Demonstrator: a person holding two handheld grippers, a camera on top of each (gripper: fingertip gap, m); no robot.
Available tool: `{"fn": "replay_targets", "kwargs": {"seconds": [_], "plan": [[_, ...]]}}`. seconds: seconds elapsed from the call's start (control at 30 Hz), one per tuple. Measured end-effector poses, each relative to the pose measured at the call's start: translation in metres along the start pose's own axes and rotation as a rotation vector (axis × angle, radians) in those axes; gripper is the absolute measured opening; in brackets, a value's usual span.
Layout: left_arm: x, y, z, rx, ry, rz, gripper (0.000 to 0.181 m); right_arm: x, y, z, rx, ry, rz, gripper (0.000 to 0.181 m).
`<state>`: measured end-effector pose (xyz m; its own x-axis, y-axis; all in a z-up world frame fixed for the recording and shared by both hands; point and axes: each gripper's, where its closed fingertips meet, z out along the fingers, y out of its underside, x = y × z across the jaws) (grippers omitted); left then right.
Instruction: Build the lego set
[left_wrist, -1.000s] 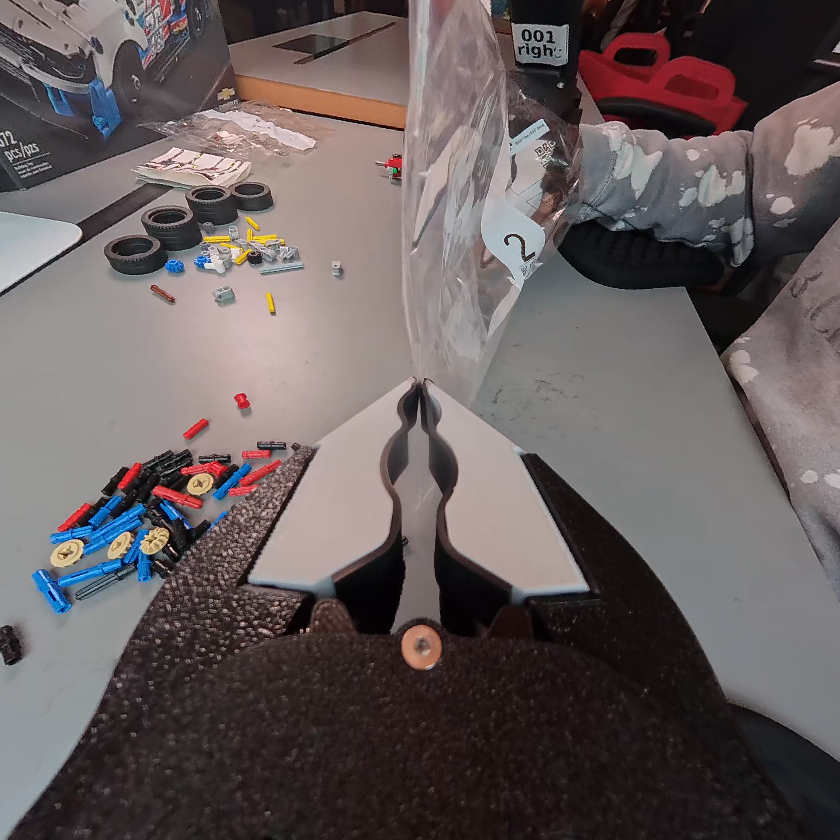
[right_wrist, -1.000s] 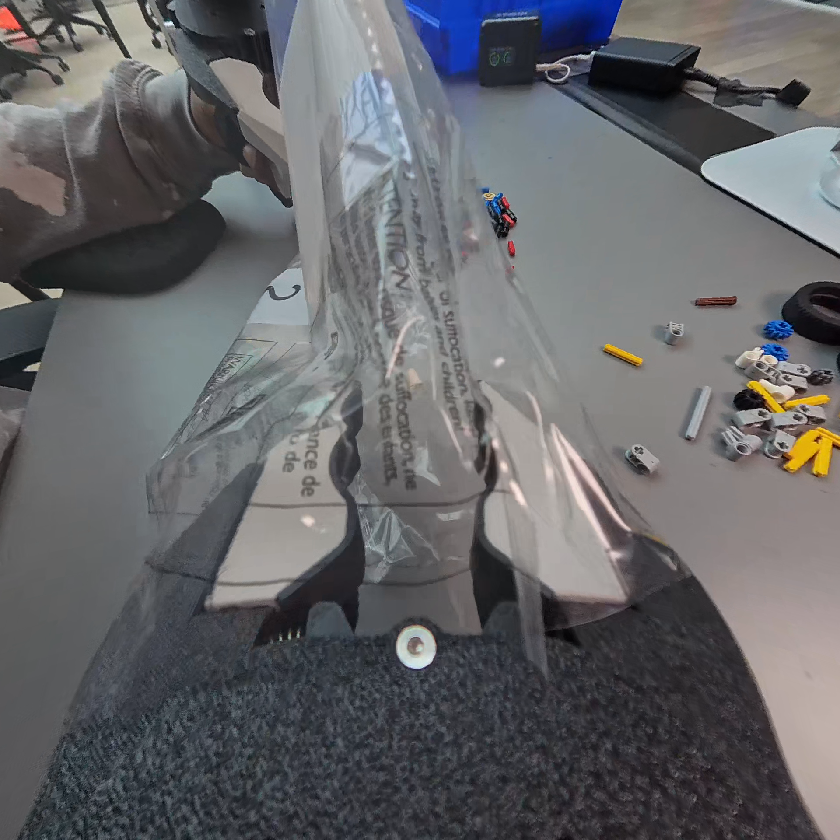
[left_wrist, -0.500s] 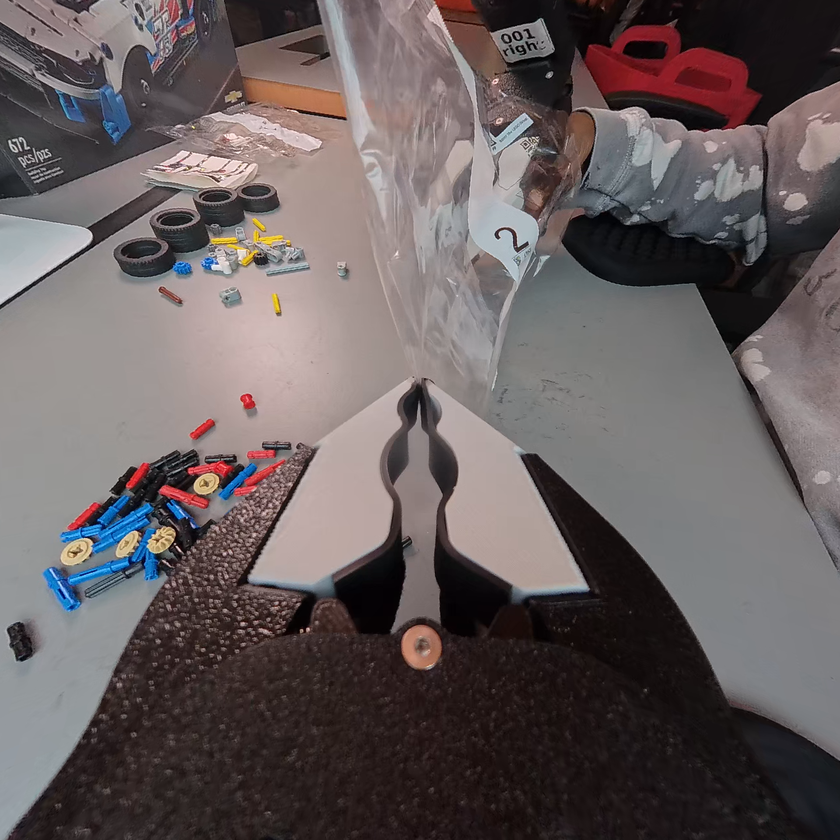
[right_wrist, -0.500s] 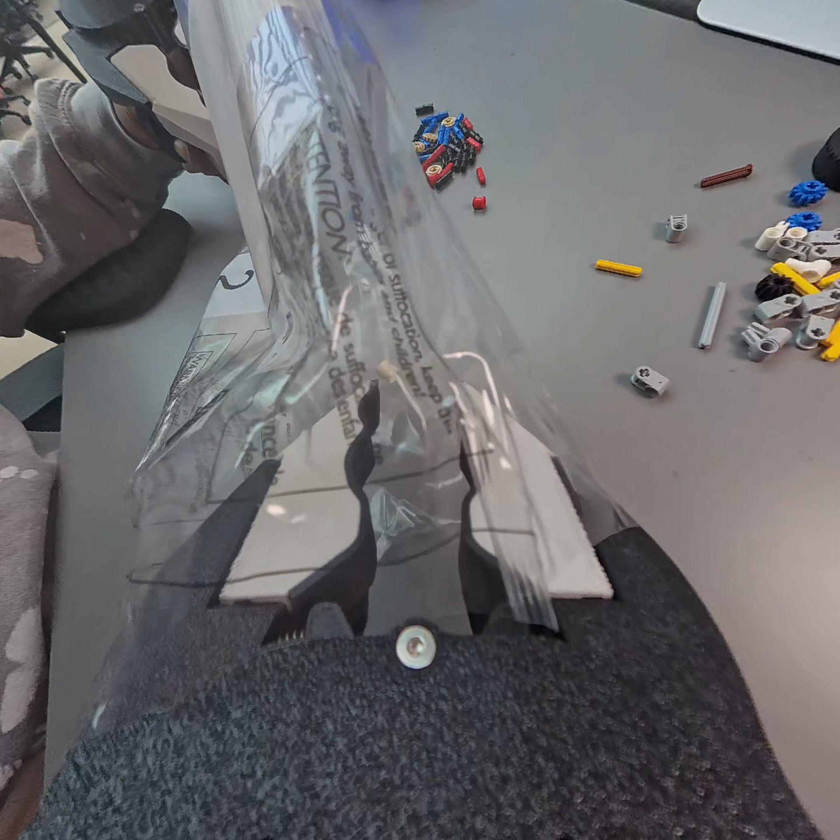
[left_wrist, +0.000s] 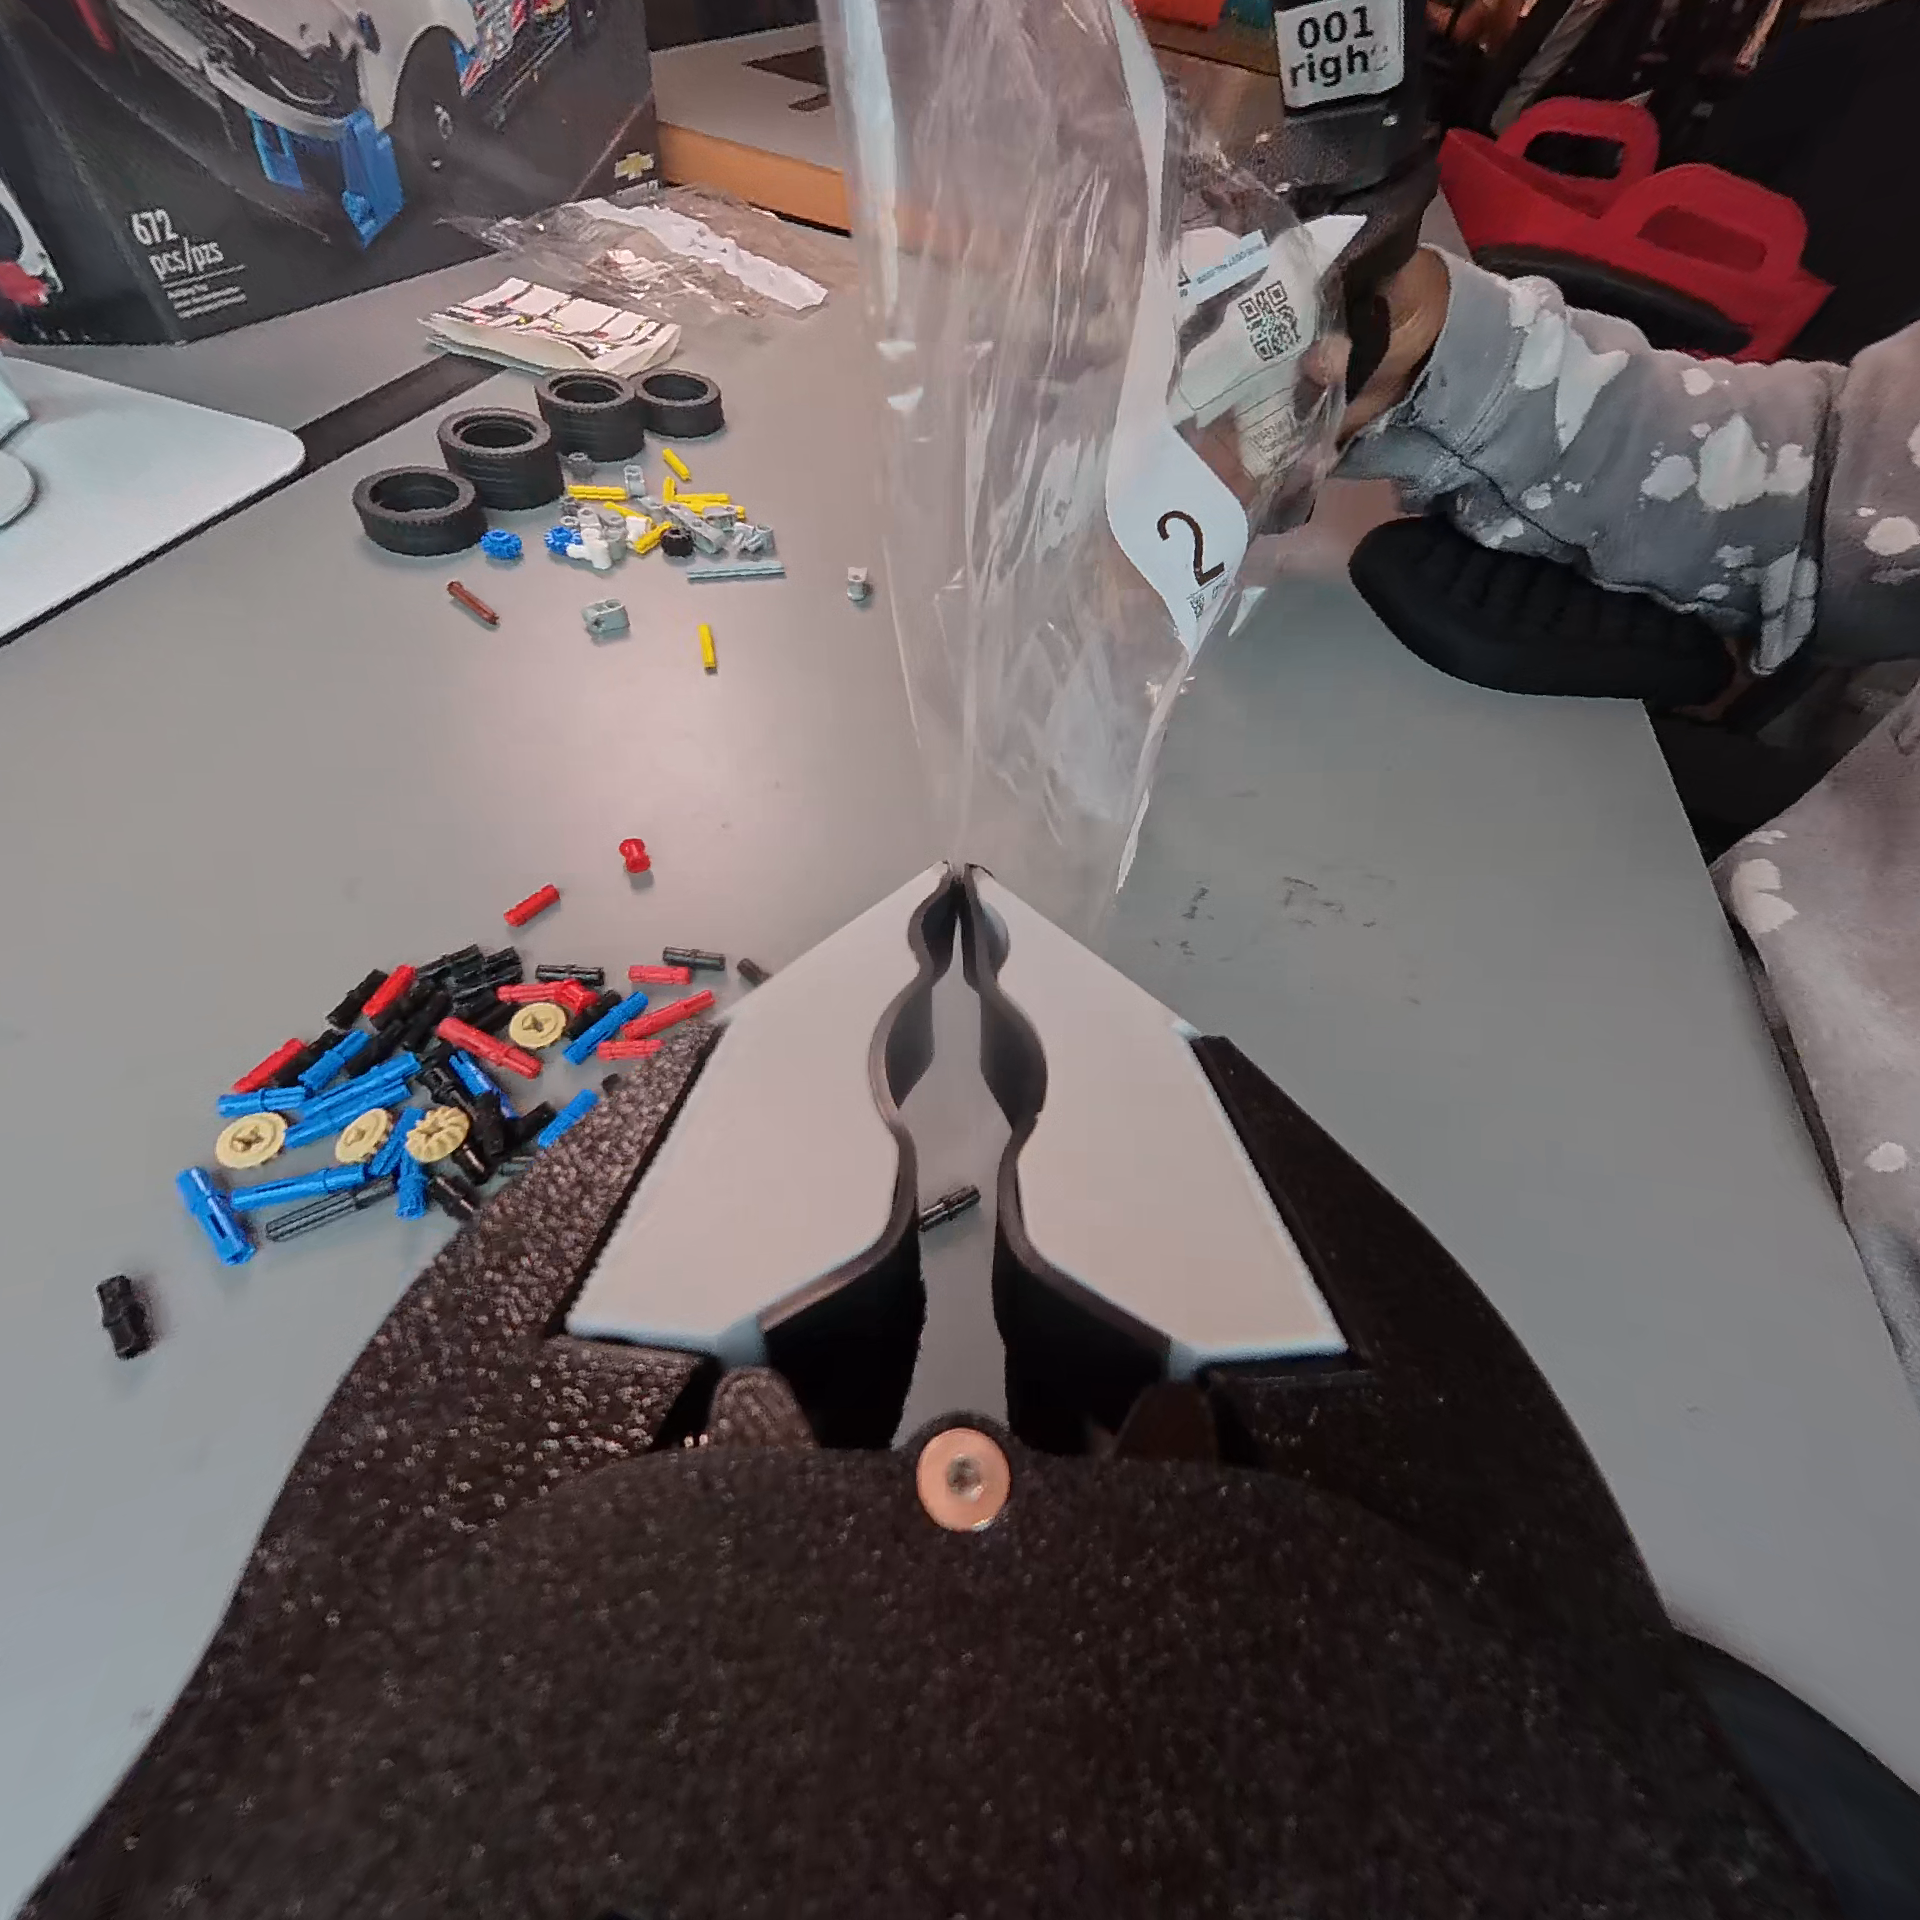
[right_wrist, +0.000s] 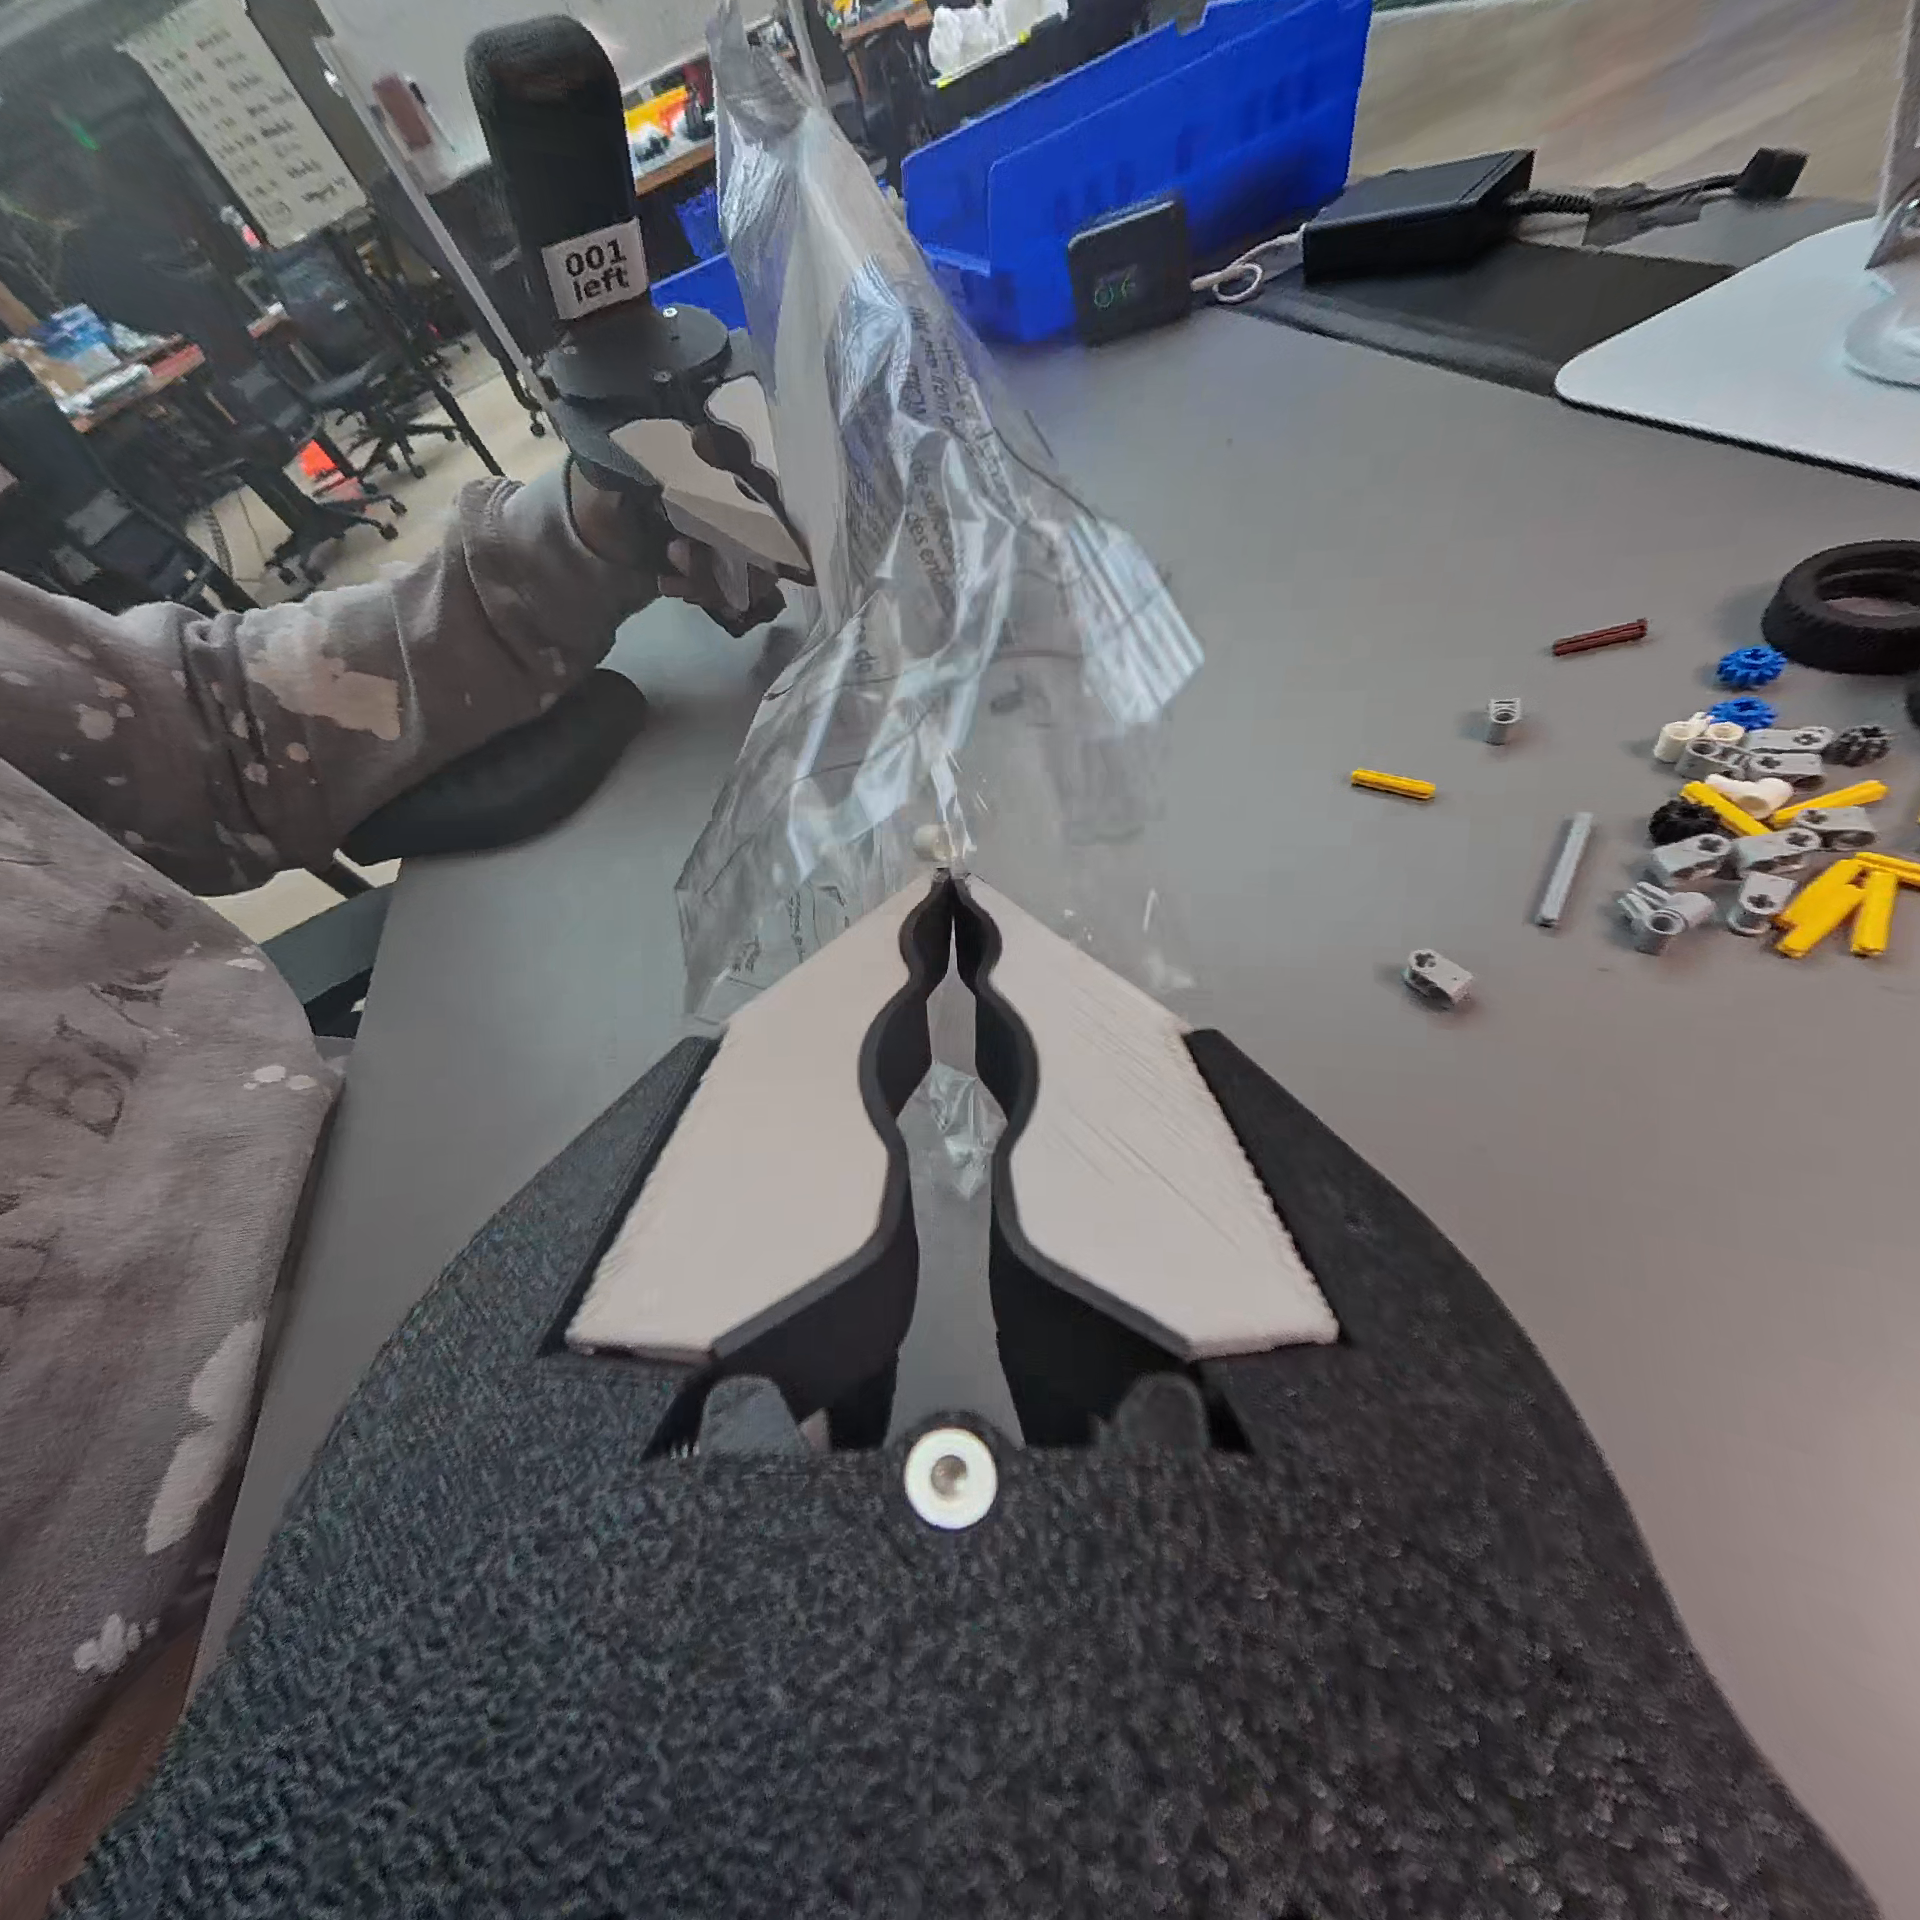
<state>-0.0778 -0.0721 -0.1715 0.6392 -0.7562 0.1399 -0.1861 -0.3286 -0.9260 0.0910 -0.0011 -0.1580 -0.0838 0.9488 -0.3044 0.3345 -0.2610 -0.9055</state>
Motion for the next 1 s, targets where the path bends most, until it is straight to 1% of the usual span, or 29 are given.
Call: {"fn": "replay_targets", "kwargs": {"seconds": [0.1, 0.27, 0.4, 0.5, 0.63, 0.7, 0.8, 1.0], "plan": [[-0.009, 0.001, -0.005, 0.006, -0.021, -0.035, 0.000, 0.007, -0.002, -0.014, 0.023, 0.002, 0.051, 0.000], [-0.018, 0.007, -0.010, -0.019, -0.060, -0.051, 0.000, 0.026, 0.010, -0.035, -0.052, 0.049, 0.124, 0.000], [-0.024, 0.009, -0.015, -0.029, -0.086, -0.052, 0.000, 0.042, 0.030, -0.062, -0.153, 0.101, 0.165, 0.000], [-0.027, 0.008, -0.017, -0.023, -0.096, -0.052, 0.000, 0.056, 0.053, -0.084, -0.245, 0.149, 0.204, 0.000], [-0.027, 0.008, -0.017, -0.026, -0.102, -0.042, 0.000, 0.061, 0.080, -0.100, -0.350, 0.161, 0.249, 0.000], [-0.027, 0.008, -0.016, -0.027, -0.105, -0.040, 0.000, 0.056, 0.085, -0.097, -0.382, 0.142, 0.244, 0.000], [-0.027, 0.006, -0.015, -0.023, -0.109, -0.038, 0.000, 0.044, 0.093, -0.082, -0.457, 0.101, 0.211, 0.000], [-0.026, 0.006, -0.011, -0.025, -0.114, -0.032, 0.000, 0.004, 0.097, -0.032, -0.569, -0.012, 0.096, 0.000]]}}
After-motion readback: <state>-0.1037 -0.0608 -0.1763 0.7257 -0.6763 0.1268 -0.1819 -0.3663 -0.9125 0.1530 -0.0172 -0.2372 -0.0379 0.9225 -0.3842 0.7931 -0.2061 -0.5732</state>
